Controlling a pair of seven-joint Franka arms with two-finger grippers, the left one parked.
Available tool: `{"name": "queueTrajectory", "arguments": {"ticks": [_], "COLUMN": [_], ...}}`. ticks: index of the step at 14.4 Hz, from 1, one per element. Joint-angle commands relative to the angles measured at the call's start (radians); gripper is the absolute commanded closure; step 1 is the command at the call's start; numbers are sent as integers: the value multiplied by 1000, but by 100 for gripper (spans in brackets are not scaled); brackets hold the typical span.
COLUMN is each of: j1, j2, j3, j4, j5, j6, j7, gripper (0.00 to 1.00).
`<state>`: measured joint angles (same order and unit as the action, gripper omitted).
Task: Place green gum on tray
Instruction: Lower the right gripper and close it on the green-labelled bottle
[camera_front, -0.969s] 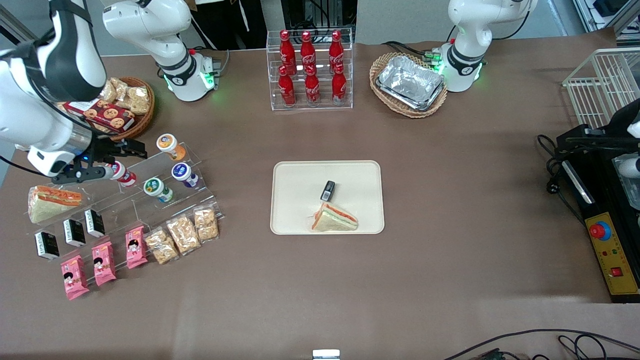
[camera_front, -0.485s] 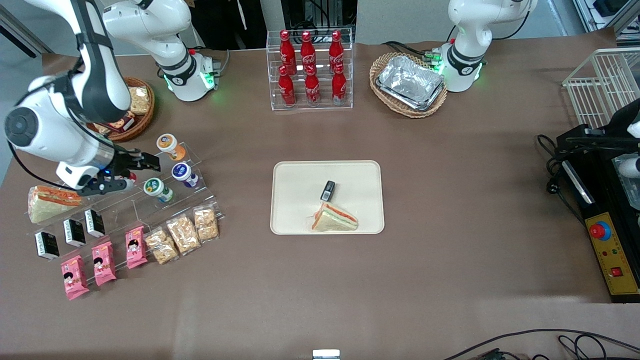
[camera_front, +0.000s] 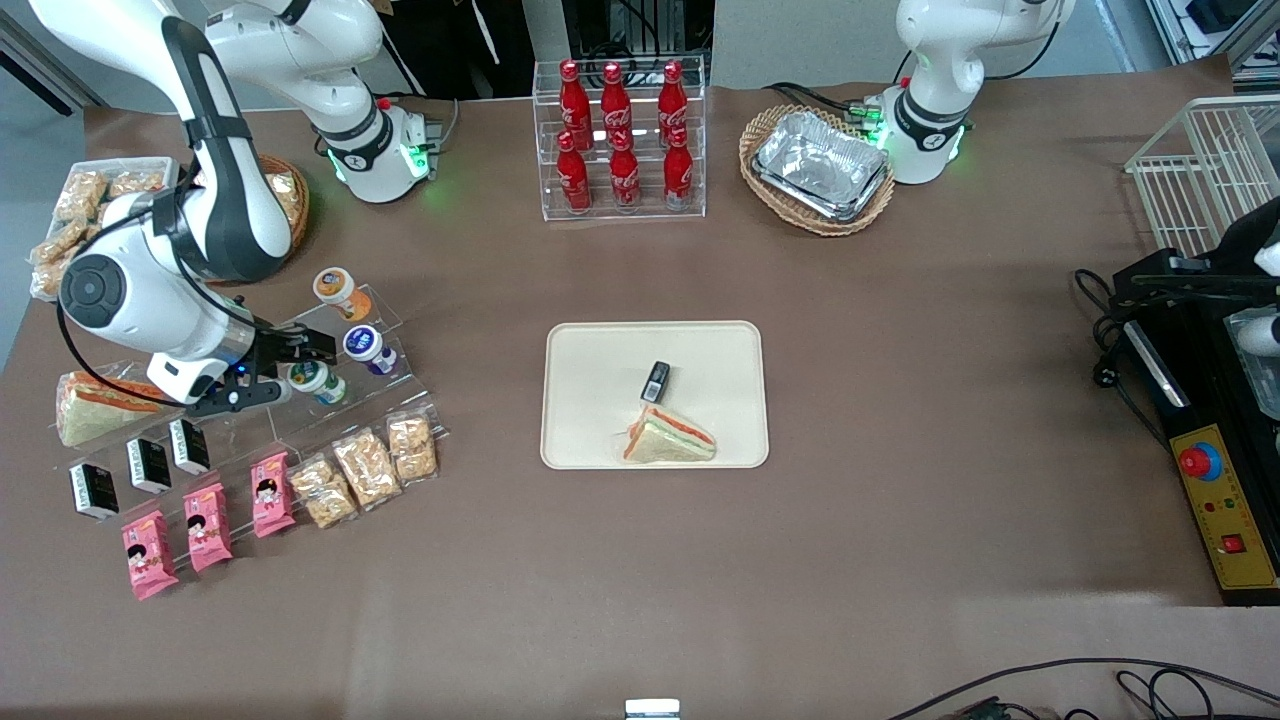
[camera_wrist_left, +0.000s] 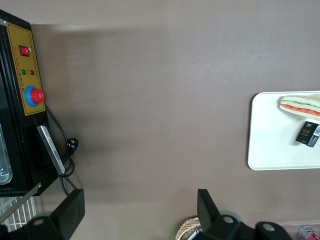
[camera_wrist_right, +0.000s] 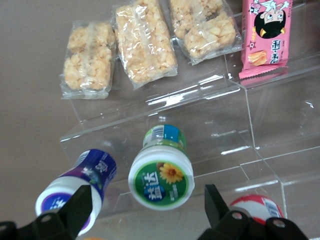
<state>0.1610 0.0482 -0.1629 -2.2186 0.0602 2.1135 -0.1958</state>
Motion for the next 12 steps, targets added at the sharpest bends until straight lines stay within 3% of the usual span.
{"name": "queueTrajectory", "arguments": {"ticks": [1,4,7,12], "j1": [-3,-3,-5,-5], "j2": [32,38,42,47], "j3": [-7,-7,-7,-9], "j4": [-4,-9,-12,-9], "j5": [-3,-3,-3,-2], "j6": [37,40,49,51], "j7": [-34,-47,-65,-88], "gripper": [0,0,28,61]}}
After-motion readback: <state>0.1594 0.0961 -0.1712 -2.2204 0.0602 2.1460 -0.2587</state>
